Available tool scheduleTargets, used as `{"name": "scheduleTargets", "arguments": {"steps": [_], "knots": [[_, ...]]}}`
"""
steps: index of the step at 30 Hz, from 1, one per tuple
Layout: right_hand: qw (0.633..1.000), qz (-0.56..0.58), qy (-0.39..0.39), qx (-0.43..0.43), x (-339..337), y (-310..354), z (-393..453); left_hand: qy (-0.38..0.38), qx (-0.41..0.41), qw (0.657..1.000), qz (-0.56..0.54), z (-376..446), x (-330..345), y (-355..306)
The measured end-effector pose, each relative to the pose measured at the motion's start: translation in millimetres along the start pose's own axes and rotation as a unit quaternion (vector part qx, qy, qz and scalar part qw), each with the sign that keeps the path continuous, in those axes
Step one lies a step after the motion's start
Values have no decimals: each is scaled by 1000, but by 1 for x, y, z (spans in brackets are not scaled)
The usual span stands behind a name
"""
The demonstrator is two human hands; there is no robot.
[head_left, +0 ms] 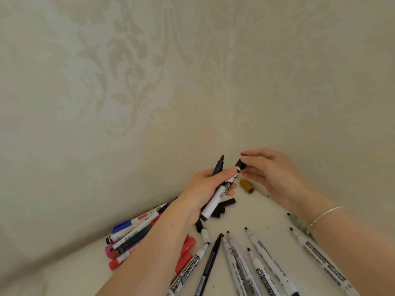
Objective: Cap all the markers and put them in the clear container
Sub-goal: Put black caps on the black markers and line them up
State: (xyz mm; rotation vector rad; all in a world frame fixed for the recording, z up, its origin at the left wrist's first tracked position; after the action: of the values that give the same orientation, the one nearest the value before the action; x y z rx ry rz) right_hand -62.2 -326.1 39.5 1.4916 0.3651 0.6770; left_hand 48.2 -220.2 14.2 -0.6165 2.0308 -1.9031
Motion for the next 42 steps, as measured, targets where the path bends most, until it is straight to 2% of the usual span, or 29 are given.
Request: {"name": "scheduleTargets", "arguments": {"steps": [4, 8, 19, 23, 25, 27, 31, 35, 42], "knots": [[998, -13, 50, 31, 5, 0, -3, -21, 29, 999, 27, 2, -3, -1], [997, -41, 64, 33, 5, 4, -3, -39, 47, 998, 6, 2, -1, 2], [991, -125, 51, 12, 5, 12, -3, -94, 118, 989, 2, 0, 8, 4], [974, -225, 21, -27, -10, 39, 5, -77, 139, 986, 52, 2, 28, -4], [963, -260, -26, -63, -25, 52, 10, -66, 128, 987, 74, 7, 40, 0], [949, -303, -40, -74, -39, 58, 12, -62, 94, 988, 103, 14, 49, 12], [923, -378, -12, -69, -49, 52, 7, -26, -7, 989, 148, 26, 65, 38], [922, -377, 13, -89, -44, 52, 1, -3, -83, 971, 222, 28, 76, 51], [919, -378, 30, -103, -39, 61, -4, 16, -106, 939, 327, 30, 81, 53]]}}
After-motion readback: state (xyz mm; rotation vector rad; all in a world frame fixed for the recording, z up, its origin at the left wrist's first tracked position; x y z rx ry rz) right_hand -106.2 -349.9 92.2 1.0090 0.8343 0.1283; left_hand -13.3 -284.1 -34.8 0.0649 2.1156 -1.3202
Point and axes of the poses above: each hand's wrist, its own z-axis towards the middle knuckle, its own x-axis out of the palm, y = z × x, the point moved 4 cm from there along z, towards the middle knuckle, and after that the axes turned 1 degree about z, right-handed, at the moved point
